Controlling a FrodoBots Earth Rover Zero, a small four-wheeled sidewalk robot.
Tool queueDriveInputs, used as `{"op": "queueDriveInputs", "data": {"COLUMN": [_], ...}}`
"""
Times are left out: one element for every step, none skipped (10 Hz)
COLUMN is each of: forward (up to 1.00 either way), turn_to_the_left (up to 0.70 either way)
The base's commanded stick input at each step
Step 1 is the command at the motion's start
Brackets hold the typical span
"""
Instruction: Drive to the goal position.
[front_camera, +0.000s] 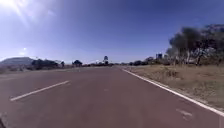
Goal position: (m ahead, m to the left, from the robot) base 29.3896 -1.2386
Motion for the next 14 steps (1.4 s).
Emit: {"op": "queueDriveInputs", "data": {"forward": [0.70, 0.70, 0.70, 0.70, 0.70, 0.70, 0.70, 0.70, 0.70, 0.70, 0.70, 0.70, 0.70, 0.70], "turn_to_the_left": [0.00, 0.00, 0.00, 0.00, 0.00, 0.00, 0.00, 0.00, 0.00, 0.00, 0.00, 0.00, 0.00, 0.00]}}
